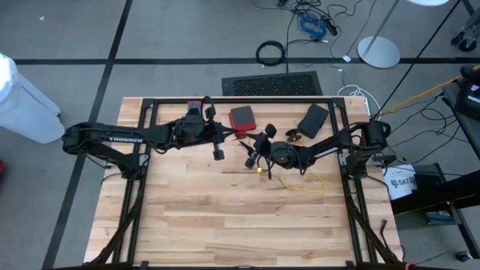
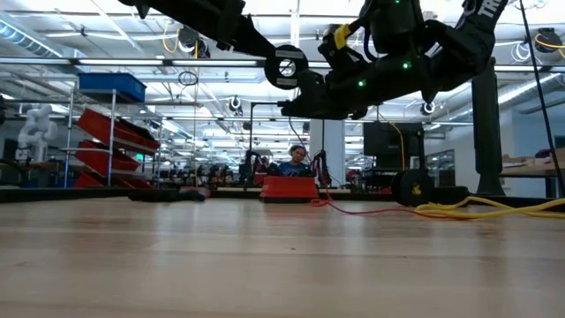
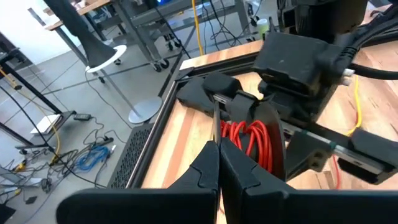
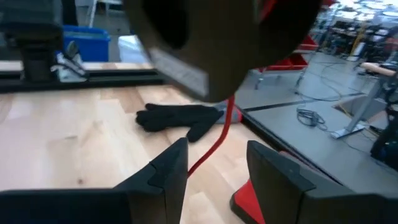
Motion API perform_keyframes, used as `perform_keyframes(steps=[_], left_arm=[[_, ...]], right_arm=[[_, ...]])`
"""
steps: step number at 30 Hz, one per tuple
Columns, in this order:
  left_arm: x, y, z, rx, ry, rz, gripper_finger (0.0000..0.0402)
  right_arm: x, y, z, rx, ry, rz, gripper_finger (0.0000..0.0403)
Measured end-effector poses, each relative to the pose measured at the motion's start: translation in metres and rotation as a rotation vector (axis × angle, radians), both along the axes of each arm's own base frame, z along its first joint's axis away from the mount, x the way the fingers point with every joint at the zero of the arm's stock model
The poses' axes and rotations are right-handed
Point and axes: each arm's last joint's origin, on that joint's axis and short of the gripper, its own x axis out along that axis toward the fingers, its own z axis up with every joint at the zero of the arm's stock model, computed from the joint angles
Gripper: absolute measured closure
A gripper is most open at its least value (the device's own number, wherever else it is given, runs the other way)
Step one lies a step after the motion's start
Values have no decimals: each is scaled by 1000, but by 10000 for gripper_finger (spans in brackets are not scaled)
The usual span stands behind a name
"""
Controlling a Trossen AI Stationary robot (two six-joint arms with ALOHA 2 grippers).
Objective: Coil cords
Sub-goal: Uncoil the red wire from the spool
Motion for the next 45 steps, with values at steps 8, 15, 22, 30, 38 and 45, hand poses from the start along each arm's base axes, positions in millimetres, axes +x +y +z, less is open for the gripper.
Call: perform_keyframes(steps=[8,15,22,30,38,45], left_arm=[[-1,-1,-2,-2,24,1,401],[-1,0,-3,6,40,30,402],[-6,12,-10,16,117,96,402],[-7,20,-11,8,123,131,401],[9,23,-18,0,43,139,401],[19,25,-17,4,-58,143,401]], right_arm=[[0,0,0,-17,6,-20,314],[-1,3,0,-47,25,-35,396],[-2,10,5,-59,21,-63,402],[-3,26,20,-106,-22,6,402],[13,36,30,-102,82,151,403],[15,34,27,-81,135,142,403]])
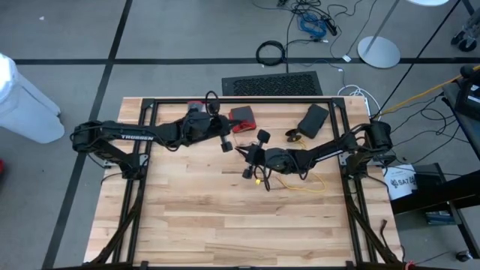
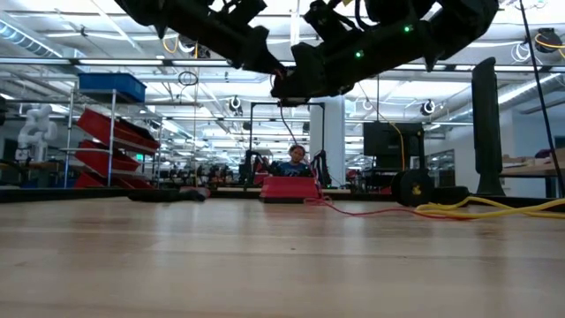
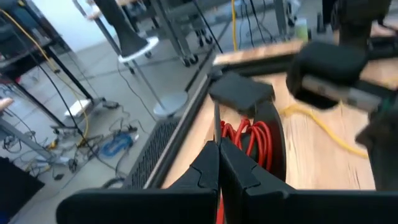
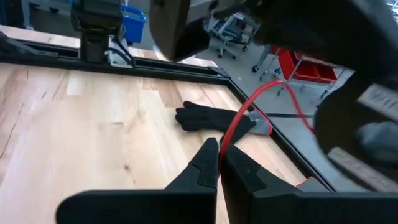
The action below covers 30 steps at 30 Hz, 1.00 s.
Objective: Coil cords
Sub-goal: Uncoil the red wire from the spool
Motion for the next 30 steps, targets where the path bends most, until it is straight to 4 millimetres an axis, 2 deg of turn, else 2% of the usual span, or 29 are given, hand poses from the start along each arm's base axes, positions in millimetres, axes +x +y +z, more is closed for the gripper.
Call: perform_keyframes(steps=[4,7,12,16,23,30], left_arm=[[0,0,7,11,-55,0,401],[-4,-1,13,9,-73,-20,401],[-13,-6,22,0,-61,-56,401],[-25,-9,24,-18,2,-76,401],[-35,-11,9,-57,195,-73,401],[-37,-8,-3,-5,333,-3,402]], right_arm=[[1,-9,-9,19,40,-42,403],[-4,-20,-18,38,85,-136,403],[-20,-37,-36,59,105,-315,403],[-33,-42,-45,44,63,-465,403],[-36,-31,-40,24,-48,-428,403],[-33,-3,-24,-57,-129,-321,403]])
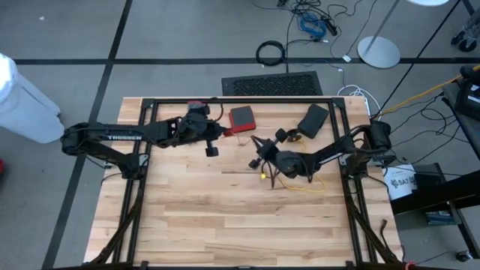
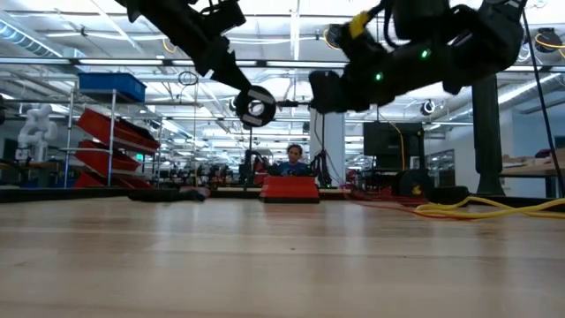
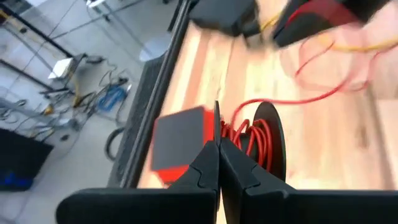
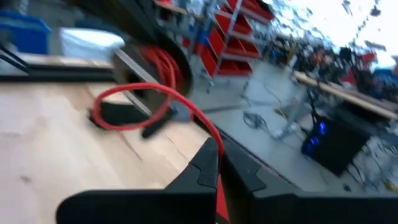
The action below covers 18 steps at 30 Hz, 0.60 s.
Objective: Coil cords
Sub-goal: Uncoil the red wire from the spool
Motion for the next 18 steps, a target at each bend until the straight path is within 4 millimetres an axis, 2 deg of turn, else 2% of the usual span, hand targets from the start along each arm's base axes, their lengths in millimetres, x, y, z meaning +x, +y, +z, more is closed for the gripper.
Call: perform_keyframes(steps=[4,10,18], left_arm=[[2,2,-2,42,20,29,401],[7,11,1,86,-45,96,402],[27,19,5,96,-265,123,401]], right_arm=[[-1,17,8,-55,-27,66,403],[3,39,16,-89,-37,235,403],[17,45,19,-71,65,325,403]])
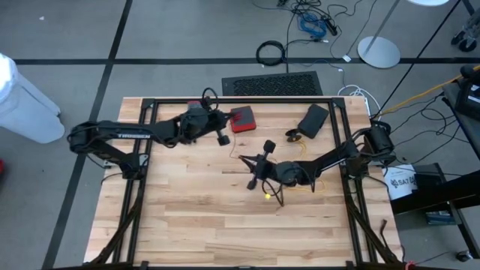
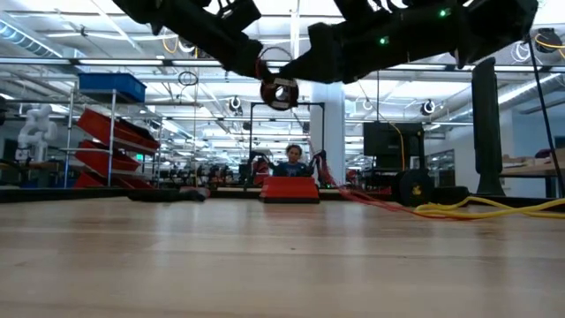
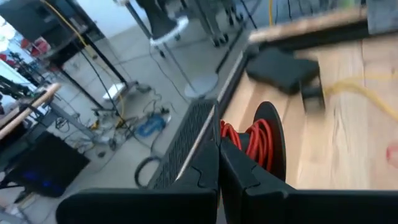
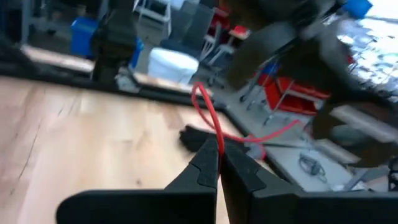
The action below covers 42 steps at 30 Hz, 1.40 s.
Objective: Coil cords
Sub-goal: Uncoil the red wire from the spool
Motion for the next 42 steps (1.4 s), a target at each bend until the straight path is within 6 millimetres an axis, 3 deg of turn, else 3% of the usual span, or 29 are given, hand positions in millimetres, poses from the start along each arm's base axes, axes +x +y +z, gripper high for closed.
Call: perform_keyframes(steps=[8,14,22,26,32,42], left_arm=[[10,0,1,-28,-113,-78,402],[2,-4,17,-41,-180,-126,401],[-16,-11,29,-82,-138,-202,401],[-24,-14,25,-129,-54,-222,401],[-30,-16,17,-166,48,-215,401],[-29,-16,19,-168,27,-239,402]], right_arm=[[2,-28,-14,59,138,-155,403],[-6,-60,-33,132,264,-358,403],[-20,-77,-47,131,362,-558,403],[-25,-78,-50,120,371,-626,403],[-24,-67,-50,117,375,-587,393],[-22,-36,-49,153,417,-376,246]])
